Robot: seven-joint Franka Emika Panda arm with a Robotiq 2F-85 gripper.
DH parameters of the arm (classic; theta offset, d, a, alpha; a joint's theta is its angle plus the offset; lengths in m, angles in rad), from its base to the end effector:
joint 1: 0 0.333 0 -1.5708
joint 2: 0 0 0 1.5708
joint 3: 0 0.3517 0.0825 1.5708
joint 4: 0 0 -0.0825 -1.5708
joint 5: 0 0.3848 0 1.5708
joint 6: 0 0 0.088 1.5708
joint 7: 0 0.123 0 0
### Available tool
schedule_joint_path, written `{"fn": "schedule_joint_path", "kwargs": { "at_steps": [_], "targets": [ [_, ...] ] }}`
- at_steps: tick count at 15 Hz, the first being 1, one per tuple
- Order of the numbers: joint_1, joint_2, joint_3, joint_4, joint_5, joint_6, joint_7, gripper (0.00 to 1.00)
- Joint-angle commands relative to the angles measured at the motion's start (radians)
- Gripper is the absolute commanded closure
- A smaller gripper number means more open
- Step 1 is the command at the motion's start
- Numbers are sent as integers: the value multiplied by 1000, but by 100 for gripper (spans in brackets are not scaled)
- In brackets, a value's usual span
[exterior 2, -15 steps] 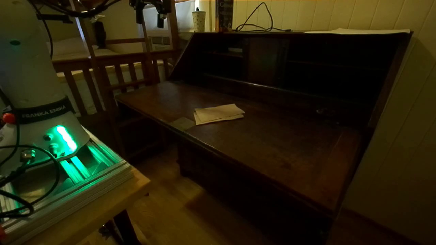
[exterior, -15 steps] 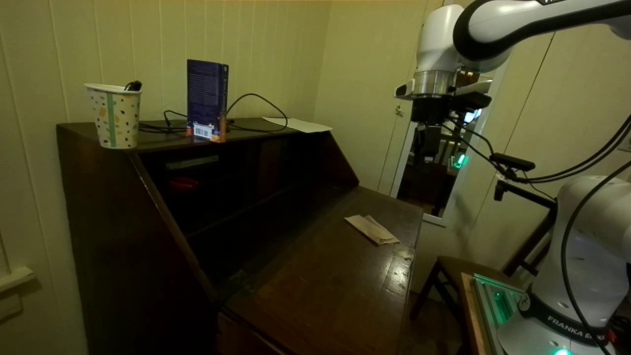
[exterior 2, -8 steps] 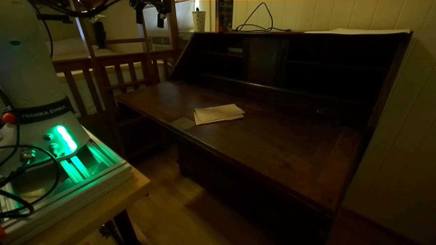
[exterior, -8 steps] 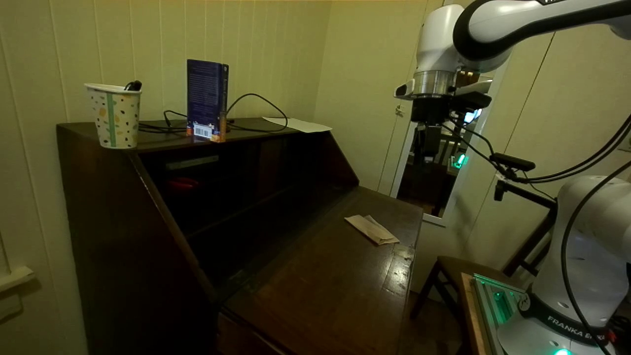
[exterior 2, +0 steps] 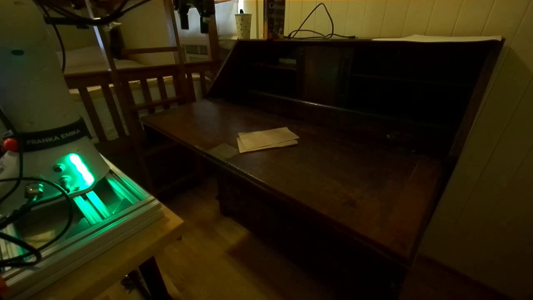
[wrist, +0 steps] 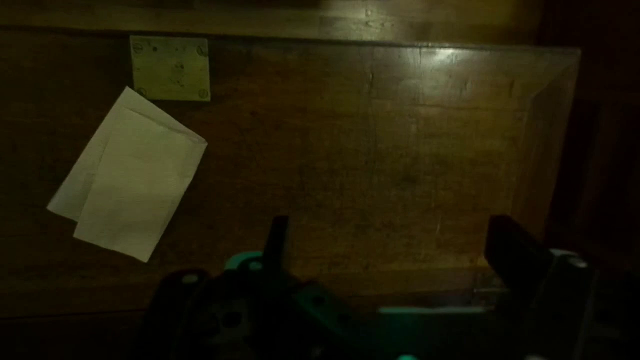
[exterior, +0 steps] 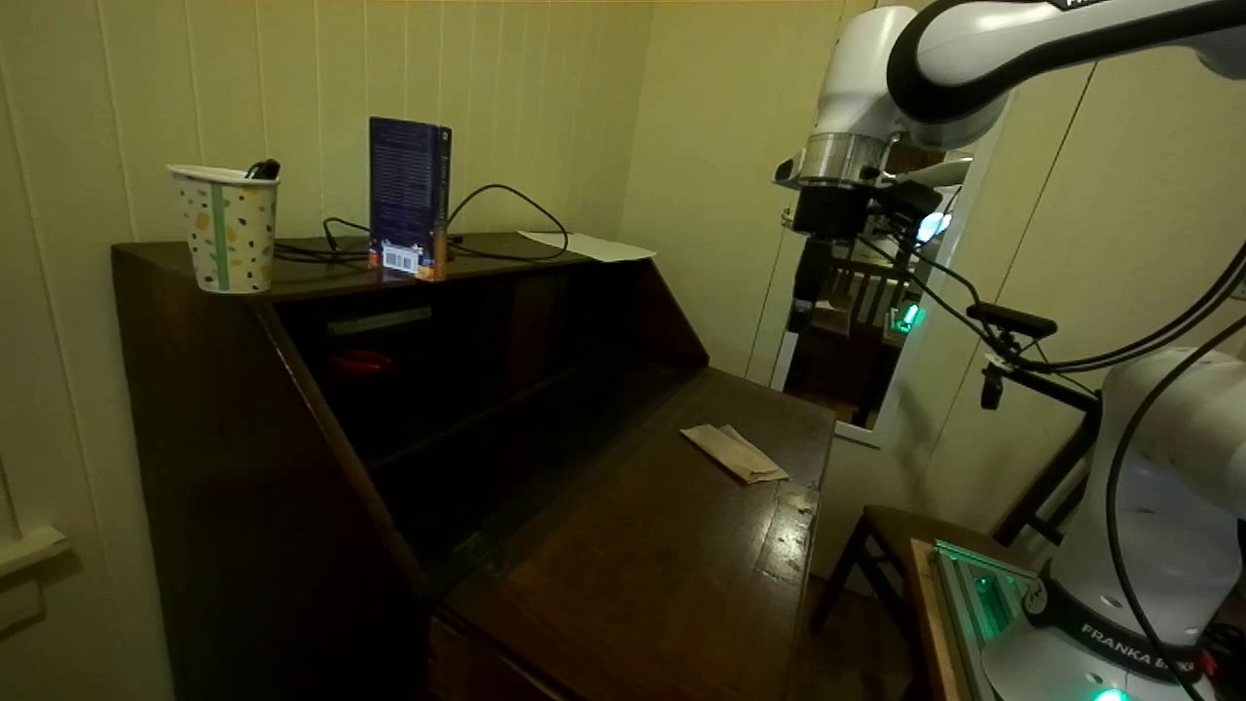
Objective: Open the door of the upper middle compartment
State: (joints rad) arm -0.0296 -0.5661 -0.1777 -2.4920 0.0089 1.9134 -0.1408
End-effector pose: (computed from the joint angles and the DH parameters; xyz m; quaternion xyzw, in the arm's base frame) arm 0.3497 -0.0781 0.4904 -0.9984 0.0207 0.0015 0.0525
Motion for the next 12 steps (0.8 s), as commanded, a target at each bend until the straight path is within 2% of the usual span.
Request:
{"fn": "schedule_joint_path", "kwargs": {
  "at_steps": [1,6,9,11,12],
  "targets": [
    [-45,57,52,-38,25,195,152,0],
    [-120,182,142,-38,-66,475,409,0],
    [-175,272,202,-8,-137,598,610,0],
    [-217,318,243,13,-208,602,765,0],
    [-184,343,225,41,-175,507,700,0]
  ]
}}
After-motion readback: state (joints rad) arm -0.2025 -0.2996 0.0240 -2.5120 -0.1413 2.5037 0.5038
